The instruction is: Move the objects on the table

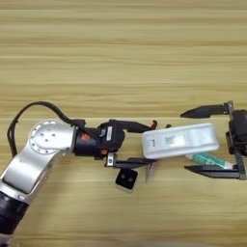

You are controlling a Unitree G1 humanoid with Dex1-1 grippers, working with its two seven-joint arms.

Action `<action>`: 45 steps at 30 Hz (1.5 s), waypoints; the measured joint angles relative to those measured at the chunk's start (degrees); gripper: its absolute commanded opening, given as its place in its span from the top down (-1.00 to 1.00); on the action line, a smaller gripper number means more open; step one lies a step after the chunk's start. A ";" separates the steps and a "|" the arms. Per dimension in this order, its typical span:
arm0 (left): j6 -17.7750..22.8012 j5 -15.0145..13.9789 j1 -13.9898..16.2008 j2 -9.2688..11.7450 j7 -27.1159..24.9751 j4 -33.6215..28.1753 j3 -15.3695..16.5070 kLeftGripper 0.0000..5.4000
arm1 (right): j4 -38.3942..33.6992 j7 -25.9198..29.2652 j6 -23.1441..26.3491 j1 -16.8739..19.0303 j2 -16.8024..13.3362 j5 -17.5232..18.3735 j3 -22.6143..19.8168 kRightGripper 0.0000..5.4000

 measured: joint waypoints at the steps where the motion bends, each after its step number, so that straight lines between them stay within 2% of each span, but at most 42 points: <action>1: -0.01 0.01 -0.02 -0.01 0.00 0.01 -0.03 -0.07 | 0.21 0.05 -0.02 -0.12 0.00 -0.32 0.27 -1.00; 9: -0.20 0.11 -0.34 -0.03 0.01 0.02 -0.08 -0.07 | 2.84 0.17 -0.57 -1.59 0.09 -3.59 2.42 -1.00; 14: -0.30 0.38 -0.42 -0.05 0.05 0.02 -0.09 -0.07 | 3.56 0.83 -1.52 -1.70 0.09 -4.19 2.45 -1.00; 33: -0.48 0.81 -0.57 -0.45 0.03 0.06 -0.25 -0.06 | 4.45 1.50 -2.67 -1.84 0.08 -4.48 2.10 -0.21; 38: -0.91 0.84 -0.66 -0.45 0.00 0.48 -0.24 -0.05 | 4.41 2.28 -2.63 -2.11 0.08 -4.48 2.17 -0.09; 45: -1.09 0.84 -0.93 -0.44 0.02 0.60 -0.18 -0.05 | 4.05 2.36 -2.33 -2.43 0.08 -4.45 2.02 -0.08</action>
